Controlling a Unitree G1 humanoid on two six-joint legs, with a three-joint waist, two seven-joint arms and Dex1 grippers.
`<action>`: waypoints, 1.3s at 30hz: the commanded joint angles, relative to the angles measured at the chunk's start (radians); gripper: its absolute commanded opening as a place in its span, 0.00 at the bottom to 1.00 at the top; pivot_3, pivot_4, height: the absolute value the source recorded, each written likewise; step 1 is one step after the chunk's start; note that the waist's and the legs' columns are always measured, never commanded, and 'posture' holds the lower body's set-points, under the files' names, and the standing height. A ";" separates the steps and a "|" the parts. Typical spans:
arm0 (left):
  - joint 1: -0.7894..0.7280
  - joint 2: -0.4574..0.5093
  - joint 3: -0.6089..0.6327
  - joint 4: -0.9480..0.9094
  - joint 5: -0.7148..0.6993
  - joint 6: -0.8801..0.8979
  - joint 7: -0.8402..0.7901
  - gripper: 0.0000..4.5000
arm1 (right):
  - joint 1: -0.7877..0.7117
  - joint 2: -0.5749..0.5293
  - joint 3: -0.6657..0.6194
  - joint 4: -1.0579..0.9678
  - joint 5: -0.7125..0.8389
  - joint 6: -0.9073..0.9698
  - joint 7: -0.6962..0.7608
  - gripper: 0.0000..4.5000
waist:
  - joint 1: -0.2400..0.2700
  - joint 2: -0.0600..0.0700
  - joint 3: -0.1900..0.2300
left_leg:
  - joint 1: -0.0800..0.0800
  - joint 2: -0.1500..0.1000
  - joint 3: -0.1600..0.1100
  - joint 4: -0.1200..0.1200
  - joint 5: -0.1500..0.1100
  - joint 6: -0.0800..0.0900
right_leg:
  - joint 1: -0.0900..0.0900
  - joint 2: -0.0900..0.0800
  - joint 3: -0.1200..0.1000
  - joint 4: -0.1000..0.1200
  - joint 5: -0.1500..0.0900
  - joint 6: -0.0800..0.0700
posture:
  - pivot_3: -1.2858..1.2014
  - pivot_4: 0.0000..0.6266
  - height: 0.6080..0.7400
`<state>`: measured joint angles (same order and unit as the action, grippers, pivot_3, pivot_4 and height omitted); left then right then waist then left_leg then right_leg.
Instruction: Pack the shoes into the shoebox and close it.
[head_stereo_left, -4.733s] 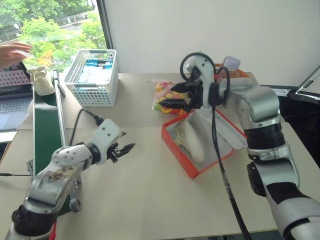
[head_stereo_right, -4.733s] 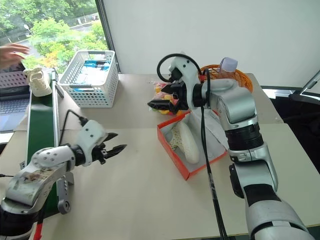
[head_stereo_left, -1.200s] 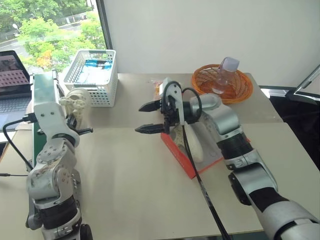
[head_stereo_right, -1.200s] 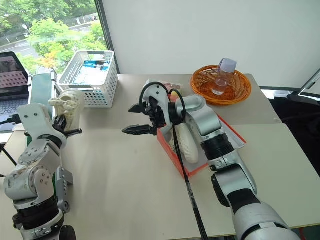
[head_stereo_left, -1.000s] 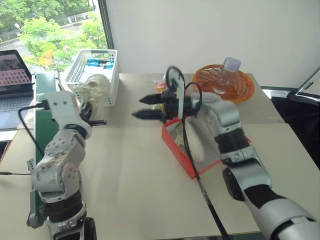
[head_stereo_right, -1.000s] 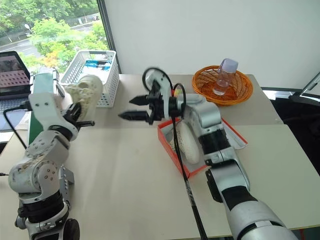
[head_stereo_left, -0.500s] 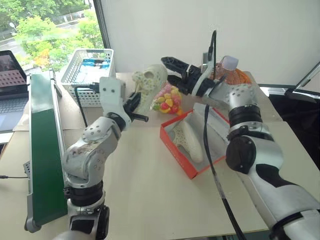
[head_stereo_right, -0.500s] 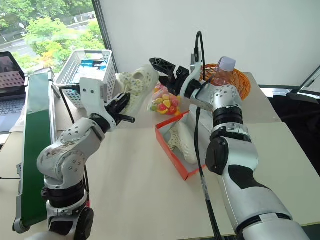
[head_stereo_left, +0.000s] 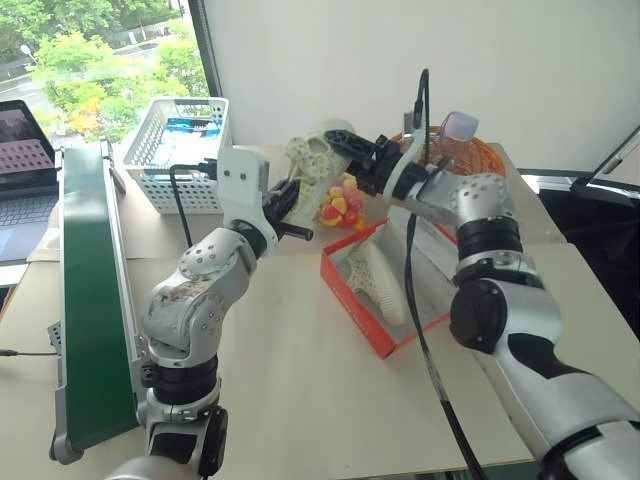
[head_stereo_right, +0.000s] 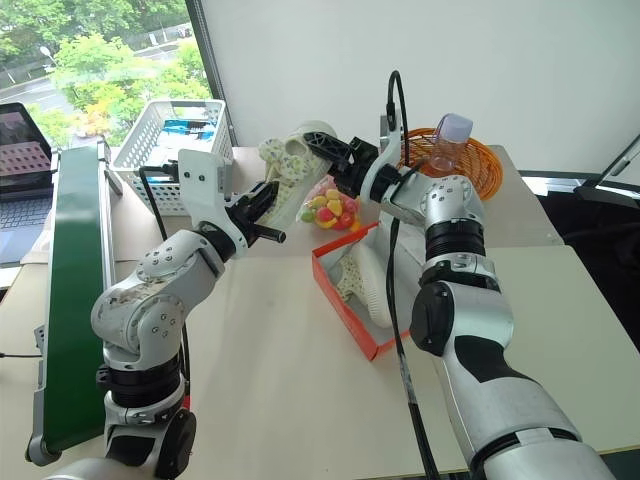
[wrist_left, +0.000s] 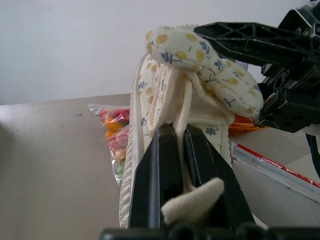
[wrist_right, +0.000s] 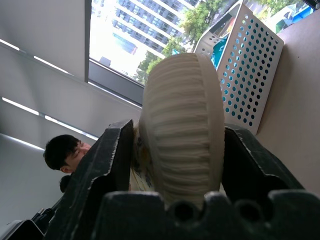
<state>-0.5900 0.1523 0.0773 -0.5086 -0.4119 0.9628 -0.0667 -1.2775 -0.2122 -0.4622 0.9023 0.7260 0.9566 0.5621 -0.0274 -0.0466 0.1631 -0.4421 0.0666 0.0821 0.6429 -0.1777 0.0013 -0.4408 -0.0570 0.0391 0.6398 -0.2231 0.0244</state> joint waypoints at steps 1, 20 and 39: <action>-0.039 -0.001 0.001 -0.006 0.002 -0.039 -0.006 0.00 | -0.015 0.014 -0.003 -0.073 0.035 0.032 0.013 0.24 | 0.001 0.000 0.000 | 0.000 0.000 0.000 0.000 0.000 0.000 | 0.000 0.000 0.000 0.000 0.000 0.000 | 0.52 0.24 1.00; 0.086 0.190 0.271 -0.101 -0.160 0.106 -0.067 0.82 | -0.081 -0.210 0.137 -0.179 -0.016 0.118 0.186 0.11 | 0.002 0.000 0.000 | 0.000 0.000 0.000 0.000 0.000 0.000 | 0.000 0.000 0.000 0.000 0.000 0.000 | 0.52 0.24 1.00; 0.321 0.509 -0.043 -0.266 -0.212 0.053 -0.396 0.82 | -0.071 -0.326 0.478 -0.013 -0.306 -0.063 0.648 0.11 | 0.006 0.002 0.001 | 0.001 0.000 0.001 0.000 0.000 0.000 | -0.002 0.000 0.001 0.001 -0.001 -0.001 | 0.52 0.24 1.00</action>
<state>-0.2687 0.6529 0.0307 -0.7359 -0.6293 1.0451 -0.4602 -1.3406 -0.5354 0.0258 0.8899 0.4306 0.9365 1.1812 -0.0215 -0.0450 0.1641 -0.4414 0.0669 0.0835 0.6431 -0.1777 0.0010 -0.4424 -0.0570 0.0400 0.6412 -0.2240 0.0234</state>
